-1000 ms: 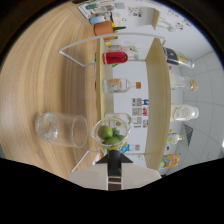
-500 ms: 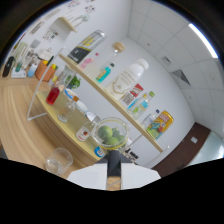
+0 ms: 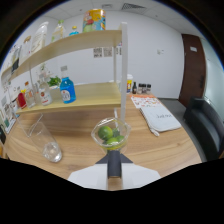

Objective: Make me a cup of Mojito.

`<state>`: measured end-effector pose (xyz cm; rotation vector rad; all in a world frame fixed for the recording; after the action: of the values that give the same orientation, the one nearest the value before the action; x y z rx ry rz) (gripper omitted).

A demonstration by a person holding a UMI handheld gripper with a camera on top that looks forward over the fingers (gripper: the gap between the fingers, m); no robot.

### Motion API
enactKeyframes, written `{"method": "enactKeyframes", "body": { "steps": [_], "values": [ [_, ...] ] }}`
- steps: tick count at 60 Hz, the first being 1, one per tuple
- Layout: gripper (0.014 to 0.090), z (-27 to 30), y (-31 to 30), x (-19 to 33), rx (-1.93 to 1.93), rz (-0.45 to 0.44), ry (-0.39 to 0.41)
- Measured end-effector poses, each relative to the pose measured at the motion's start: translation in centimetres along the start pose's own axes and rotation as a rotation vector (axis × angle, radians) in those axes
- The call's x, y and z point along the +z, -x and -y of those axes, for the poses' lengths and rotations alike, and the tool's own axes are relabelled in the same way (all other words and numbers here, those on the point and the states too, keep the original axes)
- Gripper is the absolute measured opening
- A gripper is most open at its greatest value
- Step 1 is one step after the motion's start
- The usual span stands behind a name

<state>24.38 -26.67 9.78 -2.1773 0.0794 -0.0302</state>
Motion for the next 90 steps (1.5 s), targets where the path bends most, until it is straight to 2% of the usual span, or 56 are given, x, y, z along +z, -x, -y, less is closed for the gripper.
{"method": "enactKeyframes", "body": {
  "steps": [9, 16, 35, 36, 38, 41, 48, 49, 59, 68, 79, 90],
  "values": [
    [0.0151, -4.9, -1.7, 2.8, 0.042, 0.007, 0.119],
    [0.0150, -7.2, -1.7, 4.2, 0.064, 0.034, 0.177],
    [0.0172, -8.9, -2.2, 4.9, 0.058, 0.047, 0.206],
    [0.0188, -9.1, -2.3, 4.9, 0.055, 0.044, 0.212],
    [0.0280, -9.3, -2.5, 4.9, 0.050, 0.033, 0.226],
    [0.0390, -8.8, -2.6, 4.7, 0.051, 0.028, 0.205],
    [0.0853, -7.2, -2.7, 3.7, 0.036, 0.013, 0.152],
    [0.0862, -6.9, -2.8, 3.4, 0.033, 0.008, 0.145],
    [0.0853, -1.8, -0.5, -0.7, 0.009, 0.010, 0.018],
    [0.0854, 2.9, 4.0, -5.4, 0.032, 0.022, -0.105],
    [0.0851, 4.2, 10.6, -8.5, 0.070, 0.028, -0.148],
    [0.0848, 2.7, 16.0, -9.0, 0.071, 0.039, -0.126]
  ]
}}
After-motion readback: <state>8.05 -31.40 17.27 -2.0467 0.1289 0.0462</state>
